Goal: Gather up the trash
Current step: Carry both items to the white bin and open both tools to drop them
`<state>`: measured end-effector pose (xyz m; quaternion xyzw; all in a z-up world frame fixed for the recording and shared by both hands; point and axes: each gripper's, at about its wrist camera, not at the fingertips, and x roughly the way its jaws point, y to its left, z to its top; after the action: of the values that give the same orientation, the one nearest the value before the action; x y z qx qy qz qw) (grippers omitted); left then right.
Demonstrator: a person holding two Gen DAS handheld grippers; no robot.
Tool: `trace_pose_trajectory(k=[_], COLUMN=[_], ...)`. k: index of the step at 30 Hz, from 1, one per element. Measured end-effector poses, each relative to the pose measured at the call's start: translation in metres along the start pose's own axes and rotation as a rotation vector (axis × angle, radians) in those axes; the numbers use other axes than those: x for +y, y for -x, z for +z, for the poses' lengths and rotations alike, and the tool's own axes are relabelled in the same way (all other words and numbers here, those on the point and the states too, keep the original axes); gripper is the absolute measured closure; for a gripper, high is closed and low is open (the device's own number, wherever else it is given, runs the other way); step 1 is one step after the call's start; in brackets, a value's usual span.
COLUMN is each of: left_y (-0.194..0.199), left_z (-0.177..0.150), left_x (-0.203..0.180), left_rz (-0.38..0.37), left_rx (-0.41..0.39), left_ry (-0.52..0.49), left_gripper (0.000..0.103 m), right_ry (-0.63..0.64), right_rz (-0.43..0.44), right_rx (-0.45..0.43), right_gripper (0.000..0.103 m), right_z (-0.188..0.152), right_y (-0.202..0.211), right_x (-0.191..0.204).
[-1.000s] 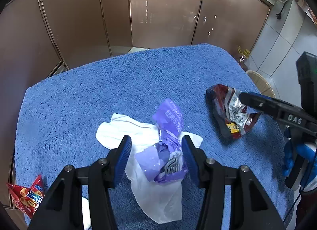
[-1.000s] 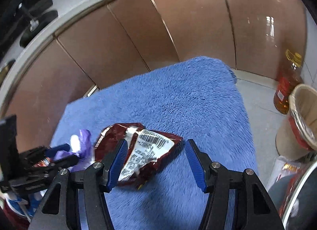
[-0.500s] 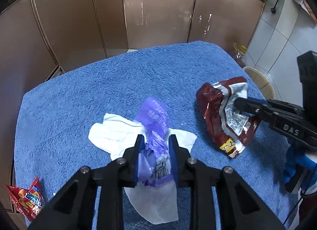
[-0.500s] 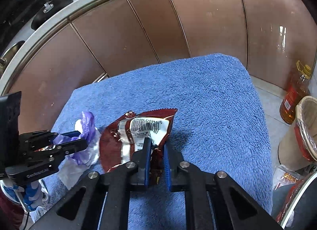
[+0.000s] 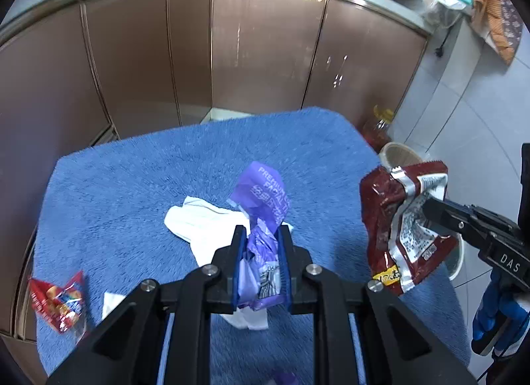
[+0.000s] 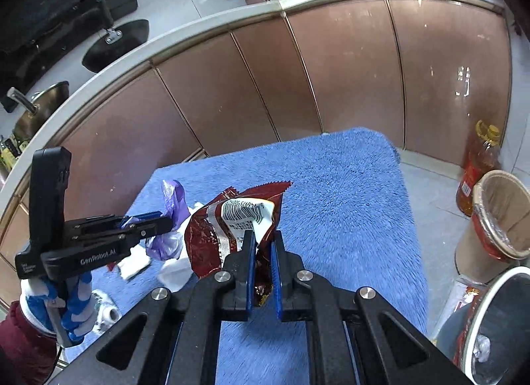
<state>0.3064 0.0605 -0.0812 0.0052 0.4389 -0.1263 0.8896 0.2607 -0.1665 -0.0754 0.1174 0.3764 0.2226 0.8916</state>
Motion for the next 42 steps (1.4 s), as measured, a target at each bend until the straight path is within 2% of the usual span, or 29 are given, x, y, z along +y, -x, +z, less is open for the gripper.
trace_pose_trajectory(k=[8,13,20,25,30,35,39,42], left_y=[0.069,0.106,0.118,0.100,0.061,0.011,-0.032,-0.068], left_z=[-0.009,-0.020,-0.023,-0.016,-0.007,0.004,0.012,0.016], left_x=[-0.013,-0.035,-0.092,-0.161,-0.241,-0.324,-0.369,-0.398], left_rz=[-0.010,-0.040,-0.138,-0.234,-0.321,-0.398,-0.448,-0.458], left_rx=[-0.090,-0.140,-0.154,-0.128,-0.064,0.009,0.071,0.117], left_ry=[-0.014,-0.029,-0.071,-0.125,-0.205,-0.282,-0.301,-0.306], left_gripper=[0.086,0.086,0.086,0.086,0.086,0.086,0.086,0.085], right_ry=[0.015,0.020,-0.008,-0.042,-0.072,-0.118,-0.161,-0.190], right_rz=[-0.029,-0.084,-0.211,-0.375,-0.551,-0.662,-0.724,-0.756], right_rx=[-0.089,-0.142,-0.201,-0.235,-0.230,-0.188,-0.138,-0.104], right_gripper=[0.094,0.094,0.094,0.094,0.094,0.094,0.094,0.094], right_z=[-0.010,-0.022,-0.044,-0.062,-0.080,-0.094,-0.103,-0.109], right_y=[0.063,0.101,0.155,0.194,0.208,0.199,0.182,0.171], right_x=[0.023,0.029,0.002,-0.037,-0.085,-0.138,-0.186,-0.216])
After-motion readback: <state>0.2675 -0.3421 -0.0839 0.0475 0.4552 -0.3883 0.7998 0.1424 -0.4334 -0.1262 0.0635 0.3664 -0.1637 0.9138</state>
